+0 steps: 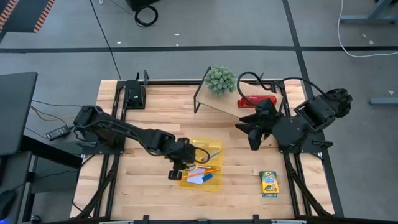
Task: Pack school essentials
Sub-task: Put the scissor into the supply box
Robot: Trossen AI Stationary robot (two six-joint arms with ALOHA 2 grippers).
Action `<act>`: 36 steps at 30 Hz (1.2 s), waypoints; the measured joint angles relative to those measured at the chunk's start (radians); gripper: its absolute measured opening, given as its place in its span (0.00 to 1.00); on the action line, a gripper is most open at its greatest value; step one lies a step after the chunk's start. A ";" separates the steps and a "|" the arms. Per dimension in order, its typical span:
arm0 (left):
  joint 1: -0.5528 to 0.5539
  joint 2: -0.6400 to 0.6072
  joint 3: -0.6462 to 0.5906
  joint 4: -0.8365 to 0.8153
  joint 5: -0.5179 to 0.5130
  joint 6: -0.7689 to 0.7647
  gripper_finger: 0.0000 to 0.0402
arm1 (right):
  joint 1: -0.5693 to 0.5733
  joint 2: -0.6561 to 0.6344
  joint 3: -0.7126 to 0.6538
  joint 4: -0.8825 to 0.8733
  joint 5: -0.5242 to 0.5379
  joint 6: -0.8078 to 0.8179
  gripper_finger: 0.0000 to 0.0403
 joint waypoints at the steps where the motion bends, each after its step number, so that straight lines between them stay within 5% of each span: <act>1: -0.006 0.009 0.000 0.004 0.000 0.008 0.23 | 0.012 0.000 0.000 0.000 0.007 0.001 0.40; 10: -0.052 0.107 0.000 0.009 0.030 0.053 0.23 | 0.095 0.000 0.000 -0.023 0.095 0.083 0.40; 36: -0.062 0.204 0.000 0.025 0.092 0.031 0.26 | 0.137 0.001 0.000 -0.026 0.104 0.153 0.40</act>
